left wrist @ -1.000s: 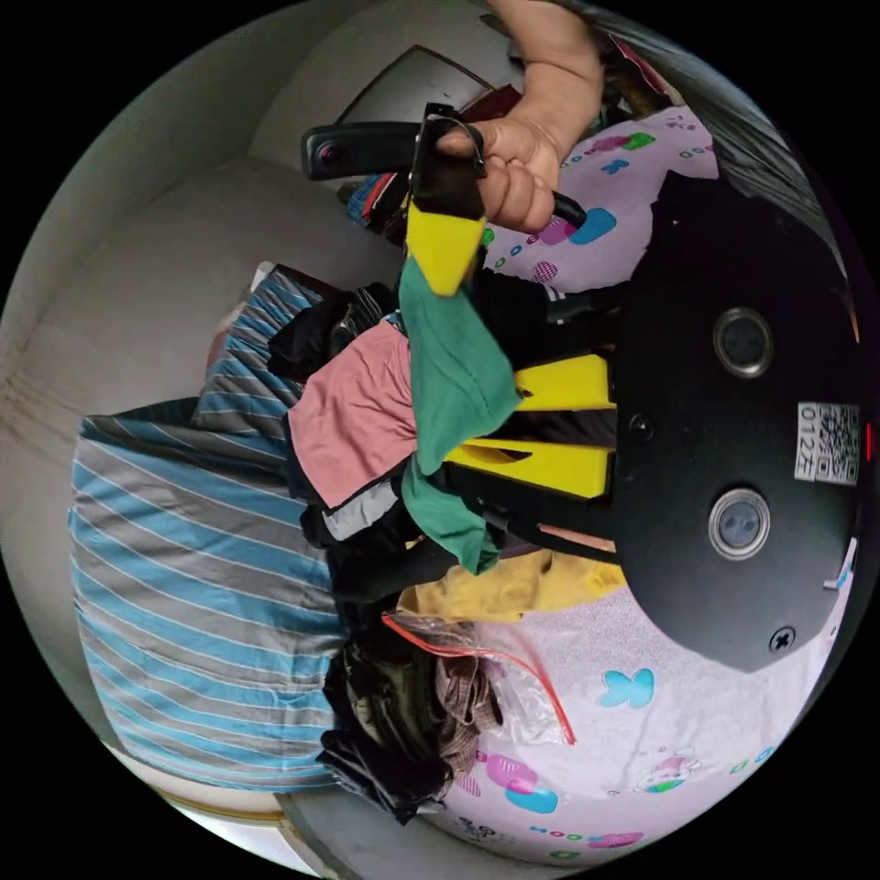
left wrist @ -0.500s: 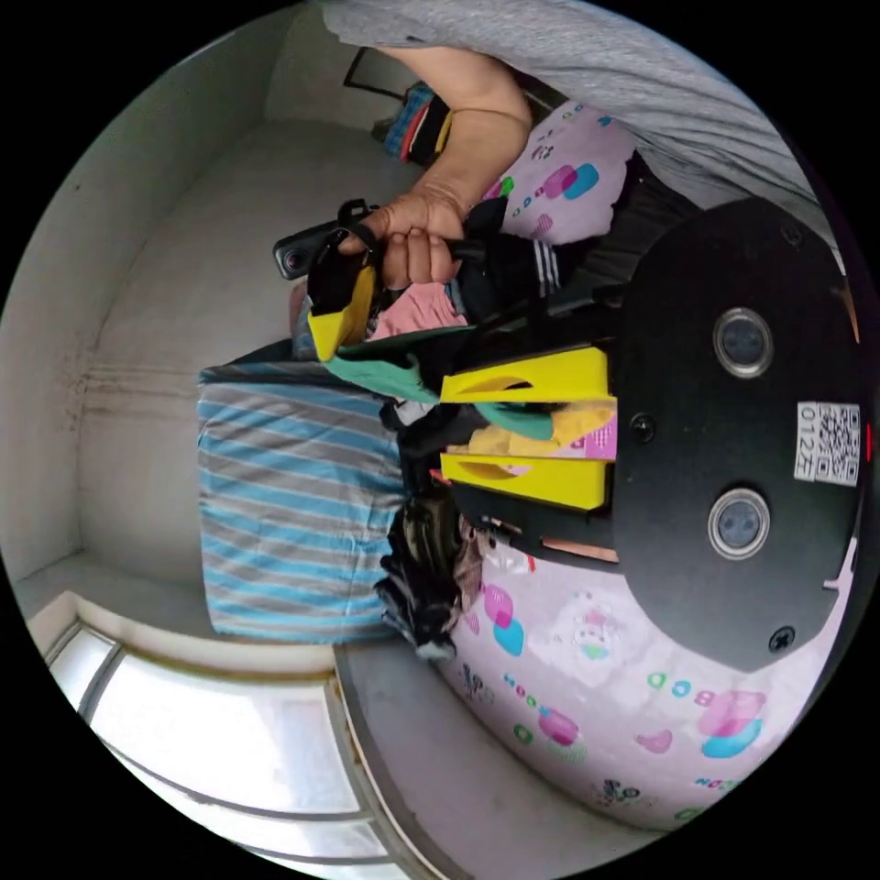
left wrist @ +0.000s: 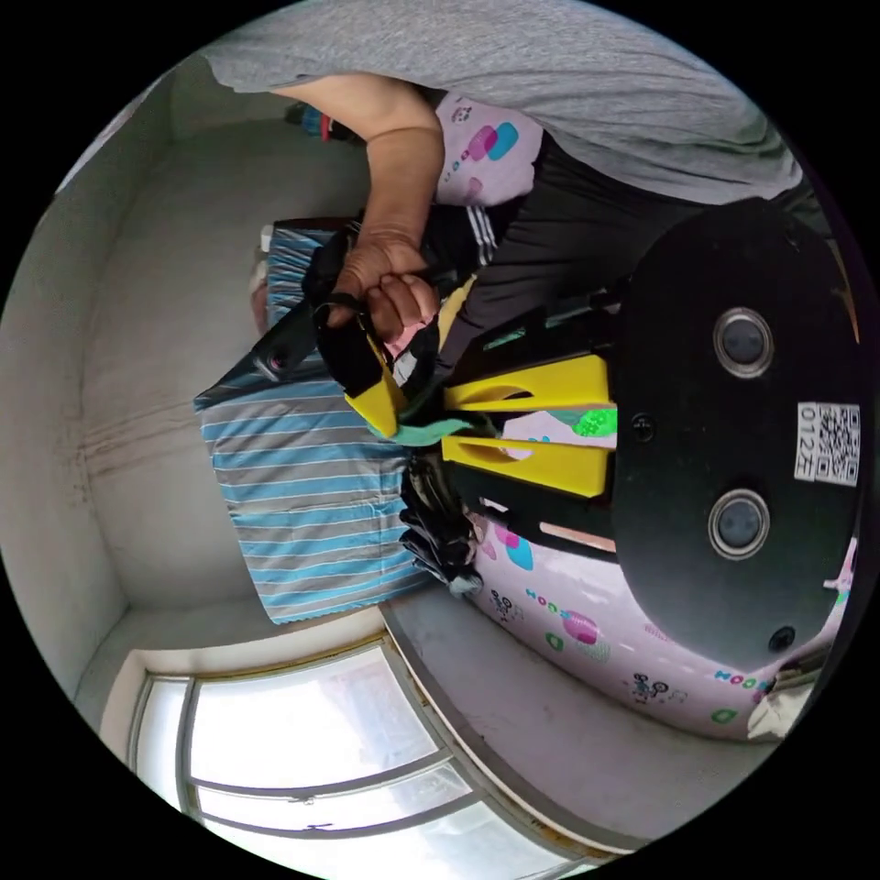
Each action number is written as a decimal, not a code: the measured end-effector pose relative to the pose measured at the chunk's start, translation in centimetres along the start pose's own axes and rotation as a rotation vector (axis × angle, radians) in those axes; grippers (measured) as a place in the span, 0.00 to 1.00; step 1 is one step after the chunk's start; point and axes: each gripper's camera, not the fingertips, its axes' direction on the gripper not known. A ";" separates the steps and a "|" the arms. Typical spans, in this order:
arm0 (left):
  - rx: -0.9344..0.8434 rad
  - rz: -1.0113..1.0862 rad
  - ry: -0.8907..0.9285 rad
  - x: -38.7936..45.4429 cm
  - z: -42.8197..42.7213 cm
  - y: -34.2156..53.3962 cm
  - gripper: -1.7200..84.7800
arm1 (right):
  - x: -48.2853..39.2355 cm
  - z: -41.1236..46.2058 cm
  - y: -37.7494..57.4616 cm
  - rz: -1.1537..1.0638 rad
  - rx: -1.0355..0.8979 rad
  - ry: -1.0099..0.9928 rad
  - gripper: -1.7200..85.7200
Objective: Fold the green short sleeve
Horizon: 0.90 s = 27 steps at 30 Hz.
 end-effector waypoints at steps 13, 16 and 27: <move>-0.360 -0.490 -0.220 -9.6 -3.5 12.6 0.02 | 10.4 12.8 3.0 0.195 -0.206 0.307 0.07; -0.325 -0.652 -0.207 -11.8 -5.1 16.7 0.02 | 14.6 18.2 6.8 0.316 -0.387 0.454 0.09; -0.318 -0.868 -0.225 -14.5 -7.8 25.4 0.02 | 24.1 23.4 11.4 0.752 -0.336 0.847 0.16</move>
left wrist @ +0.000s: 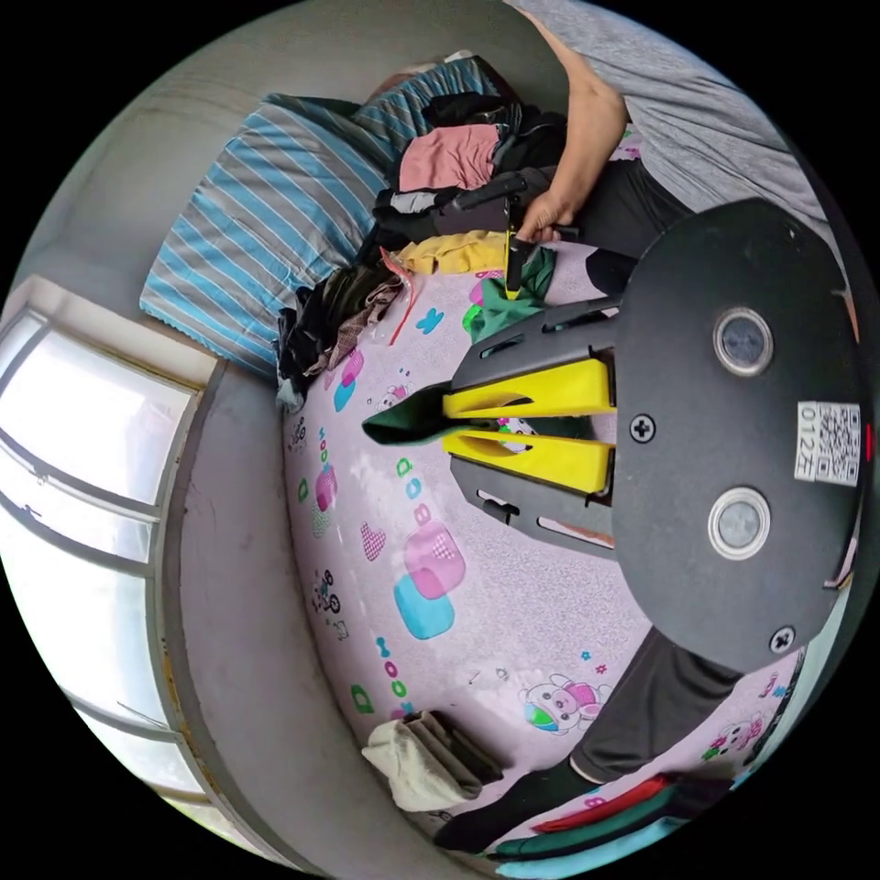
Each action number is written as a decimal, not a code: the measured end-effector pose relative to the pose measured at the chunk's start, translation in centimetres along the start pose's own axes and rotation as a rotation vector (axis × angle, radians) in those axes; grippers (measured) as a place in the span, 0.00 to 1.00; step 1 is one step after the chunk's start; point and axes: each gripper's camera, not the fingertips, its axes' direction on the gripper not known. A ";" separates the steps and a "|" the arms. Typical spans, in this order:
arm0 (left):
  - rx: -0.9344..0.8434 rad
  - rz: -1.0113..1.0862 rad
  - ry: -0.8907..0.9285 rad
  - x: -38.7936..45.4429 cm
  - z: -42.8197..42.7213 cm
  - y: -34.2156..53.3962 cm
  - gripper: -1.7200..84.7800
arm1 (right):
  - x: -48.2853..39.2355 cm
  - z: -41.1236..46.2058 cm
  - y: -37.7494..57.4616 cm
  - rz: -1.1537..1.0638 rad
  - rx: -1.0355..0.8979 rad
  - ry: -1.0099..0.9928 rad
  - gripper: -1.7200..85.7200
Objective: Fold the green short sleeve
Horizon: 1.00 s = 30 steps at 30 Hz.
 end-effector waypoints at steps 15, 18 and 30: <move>-0.254 -0.136 0.113 -3.2 -2.0 6.1 0.02 | -10.3 -14.7 -15.9 -0.357 0.432 -0.210 0.01; -0.234 -0.154 0.103 -3.2 -3.0 7.2 0.02 | -15.6 -11.6 -18.5 -0.475 0.299 -0.212 0.01; -0.190 -0.068 0.110 -2.6 -2.5 5.3 0.02 | -6.9 1.8 -5.4 -0.045 0.056 -0.387 0.12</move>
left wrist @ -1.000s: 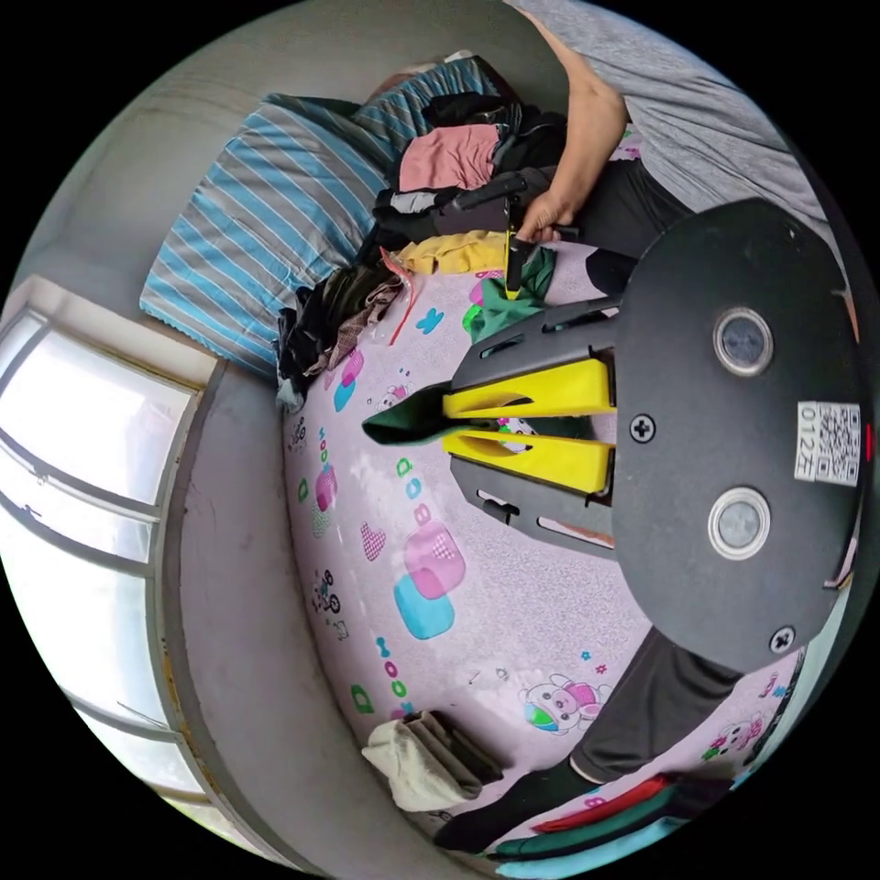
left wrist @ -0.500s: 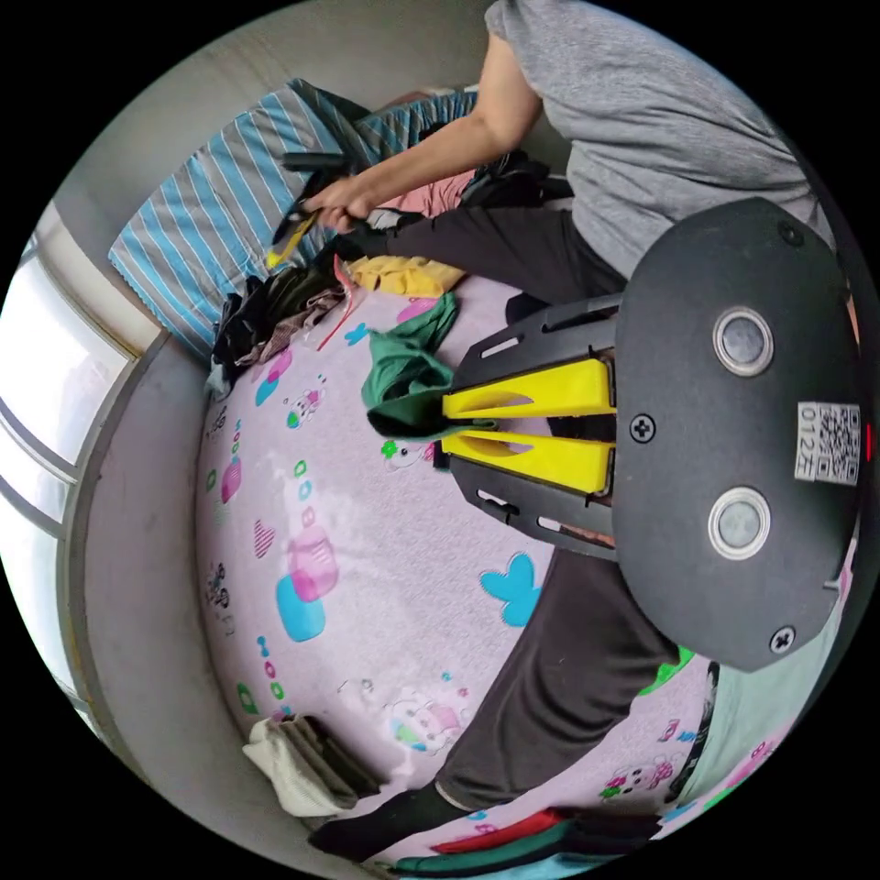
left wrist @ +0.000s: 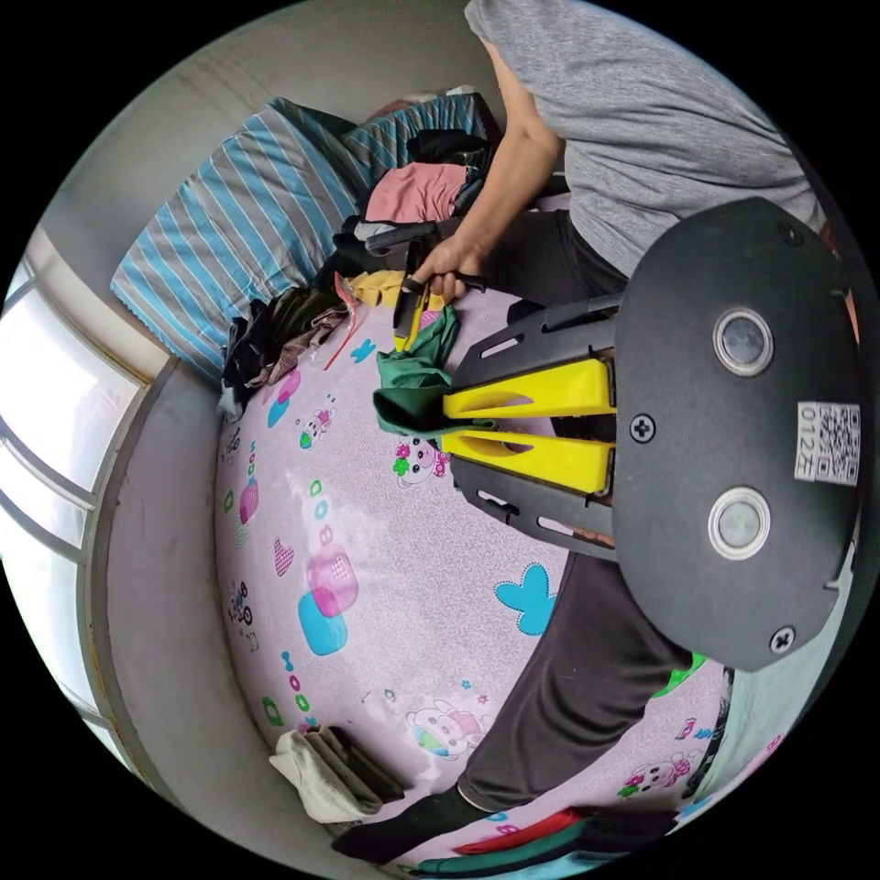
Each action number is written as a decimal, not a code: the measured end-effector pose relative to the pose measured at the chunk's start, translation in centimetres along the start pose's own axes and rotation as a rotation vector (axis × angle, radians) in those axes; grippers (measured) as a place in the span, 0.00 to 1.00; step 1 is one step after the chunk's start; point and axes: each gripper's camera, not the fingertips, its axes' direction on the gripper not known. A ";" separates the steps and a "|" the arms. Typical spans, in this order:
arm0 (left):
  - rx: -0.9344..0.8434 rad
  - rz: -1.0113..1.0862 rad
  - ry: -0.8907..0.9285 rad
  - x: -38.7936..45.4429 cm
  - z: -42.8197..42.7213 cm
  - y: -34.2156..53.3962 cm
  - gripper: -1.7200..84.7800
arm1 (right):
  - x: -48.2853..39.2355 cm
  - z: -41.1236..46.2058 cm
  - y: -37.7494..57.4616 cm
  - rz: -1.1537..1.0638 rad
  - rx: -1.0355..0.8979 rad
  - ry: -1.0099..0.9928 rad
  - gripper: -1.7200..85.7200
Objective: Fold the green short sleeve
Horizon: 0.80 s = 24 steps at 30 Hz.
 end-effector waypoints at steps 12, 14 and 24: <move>0.007 0.067 -0.034 2.5 -0.9 -0.1 0.02 | -3.7 1.1 -2.3 -0.092 0.068 -0.034 0.02; -0.001 0.077 0.003 3.0 -0.5 -0.1 0.02 | -5.2 -2.3 -5.8 -0.153 0.131 -0.022 0.02; 0.052 0.156 0.269 10.5 0.7 1.2 0.02 | -25.1 -0.4 -15.0 -0.609 0.090 -0.023 0.02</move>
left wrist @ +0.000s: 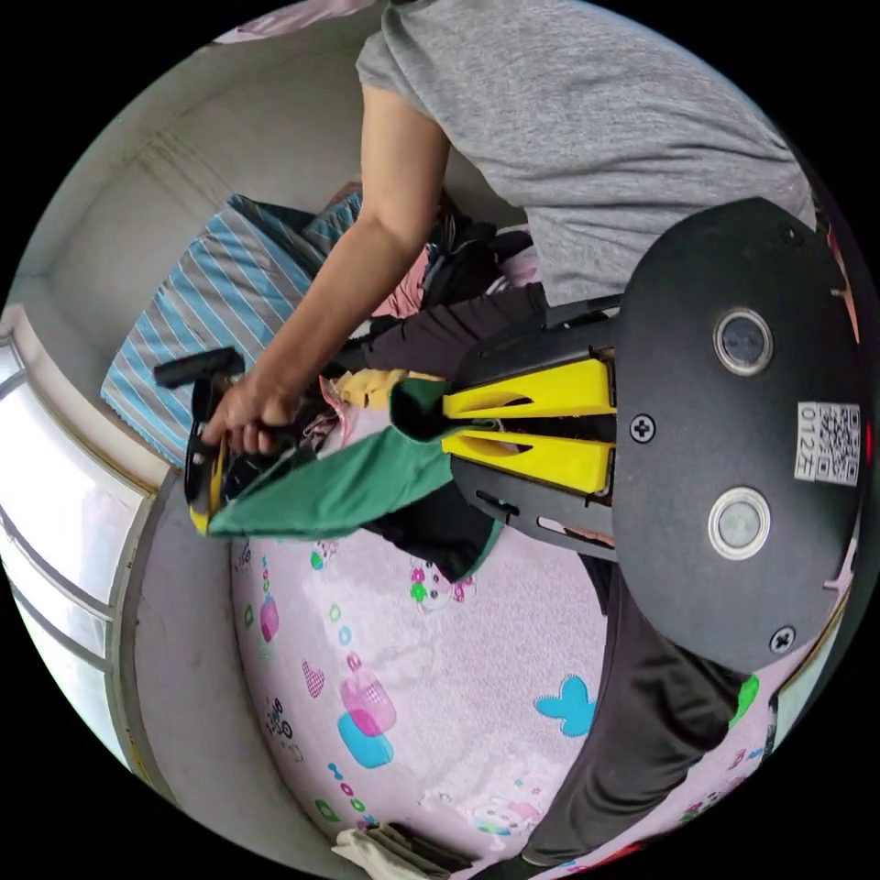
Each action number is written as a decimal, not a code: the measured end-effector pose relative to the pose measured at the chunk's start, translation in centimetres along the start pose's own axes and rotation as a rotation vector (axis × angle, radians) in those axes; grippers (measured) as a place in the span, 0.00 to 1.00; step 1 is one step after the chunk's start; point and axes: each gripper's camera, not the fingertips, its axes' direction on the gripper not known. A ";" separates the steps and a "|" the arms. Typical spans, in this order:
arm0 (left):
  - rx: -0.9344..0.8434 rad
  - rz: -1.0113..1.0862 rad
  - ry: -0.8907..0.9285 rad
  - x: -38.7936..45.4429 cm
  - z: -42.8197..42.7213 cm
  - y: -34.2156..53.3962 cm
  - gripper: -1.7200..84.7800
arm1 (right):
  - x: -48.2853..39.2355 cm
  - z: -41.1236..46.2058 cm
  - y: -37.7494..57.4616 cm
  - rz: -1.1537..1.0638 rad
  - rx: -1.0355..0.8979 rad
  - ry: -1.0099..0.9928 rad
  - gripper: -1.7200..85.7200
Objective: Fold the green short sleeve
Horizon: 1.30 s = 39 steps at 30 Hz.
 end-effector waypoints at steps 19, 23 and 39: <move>-0.178 -0.227 -0.551 -8.9 0.1 -1.1 0.03 | -6.3 9.5 21.5 0.033 -0.458 -0.075 0.10; -0.180 -0.223 -0.539 -8.2 0.4 -1.9 0.03 | -11.2 12.2 23.2 -0.012 -0.493 -0.107 0.14; -0.175 -0.071 -0.548 -2.9 1.0 -6.0 0.03 | -15.6 8.0 20.8 -0.208 -0.413 0.081 0.01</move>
